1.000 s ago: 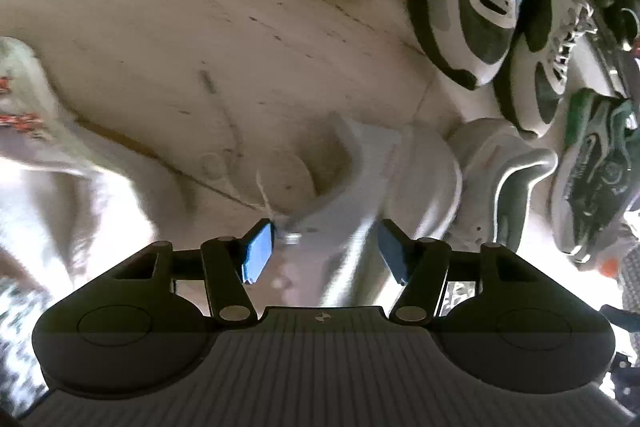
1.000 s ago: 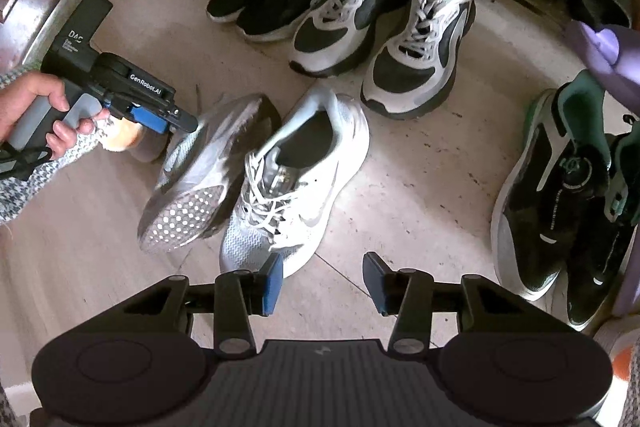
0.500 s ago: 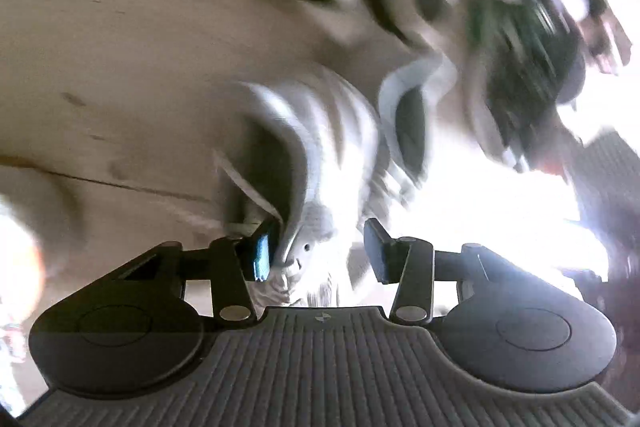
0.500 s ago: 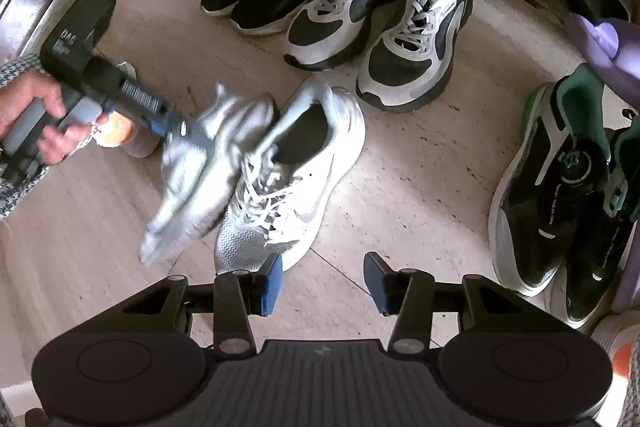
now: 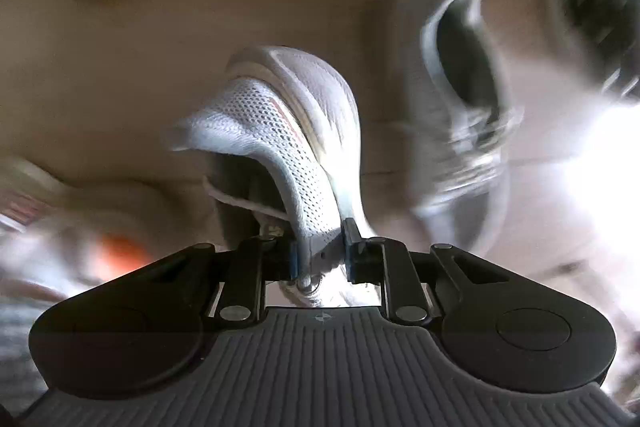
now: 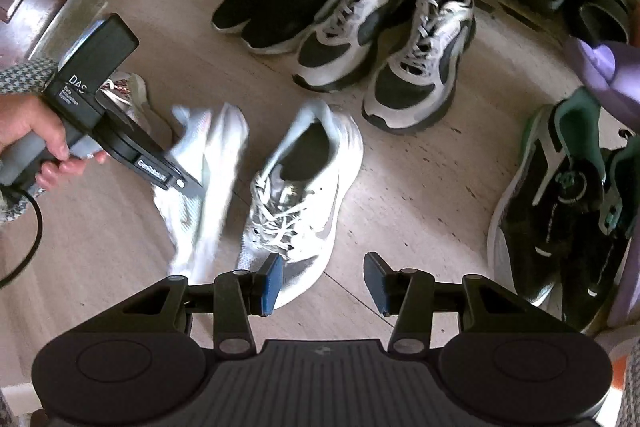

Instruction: Organize scattered shoes

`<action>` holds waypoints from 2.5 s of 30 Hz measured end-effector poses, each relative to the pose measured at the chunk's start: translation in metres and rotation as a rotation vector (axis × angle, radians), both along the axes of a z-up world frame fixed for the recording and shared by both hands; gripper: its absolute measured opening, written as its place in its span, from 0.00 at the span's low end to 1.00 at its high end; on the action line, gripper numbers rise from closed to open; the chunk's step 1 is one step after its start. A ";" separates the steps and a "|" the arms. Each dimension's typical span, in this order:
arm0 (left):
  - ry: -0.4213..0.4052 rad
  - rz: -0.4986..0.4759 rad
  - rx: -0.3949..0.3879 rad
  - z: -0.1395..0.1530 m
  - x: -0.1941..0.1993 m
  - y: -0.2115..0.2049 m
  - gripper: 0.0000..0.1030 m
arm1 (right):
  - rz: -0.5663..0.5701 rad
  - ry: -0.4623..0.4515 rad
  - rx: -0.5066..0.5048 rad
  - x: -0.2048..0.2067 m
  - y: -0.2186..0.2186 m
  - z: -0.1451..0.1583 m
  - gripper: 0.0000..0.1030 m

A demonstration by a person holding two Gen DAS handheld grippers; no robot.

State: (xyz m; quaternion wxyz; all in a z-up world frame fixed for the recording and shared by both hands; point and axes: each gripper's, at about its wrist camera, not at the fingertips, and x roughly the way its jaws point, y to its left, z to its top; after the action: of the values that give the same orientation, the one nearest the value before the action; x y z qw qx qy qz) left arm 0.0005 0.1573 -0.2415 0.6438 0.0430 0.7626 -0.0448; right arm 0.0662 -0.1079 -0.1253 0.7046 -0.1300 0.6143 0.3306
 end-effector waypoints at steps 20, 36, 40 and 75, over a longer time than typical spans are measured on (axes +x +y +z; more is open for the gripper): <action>-0.208 -0.205 -0.110 -0.008 0.048 -0.082 0.10 | -0.095 -0.001 -0.049 0.007 -0.024 -0.006 0.50; -0.352 0.012 0.151 0.141 0.028 -0.008 0.76 | -0.258 -0.011 0.012 0.026 -0.032 0.007 0.56; -0.368 0.057 0.223 0.181 -0.003 0.016 0.83 | -0.264 -0.018 0.022 0.023 -0.033 0.008 0.48; -0.292 0.608 0.187 0.154 -0.024 0.149 0.82 | 0.436 0.113 -0.244 0.057 0.266 -0.137 0.80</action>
State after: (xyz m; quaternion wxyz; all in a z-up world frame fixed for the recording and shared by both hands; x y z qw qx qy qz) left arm -0.0234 0.3063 -0.0880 0.7234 -0.1215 0.6411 0.2255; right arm 0.1231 0.1585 -0.2623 0.5604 -0.3247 0.6455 0.4047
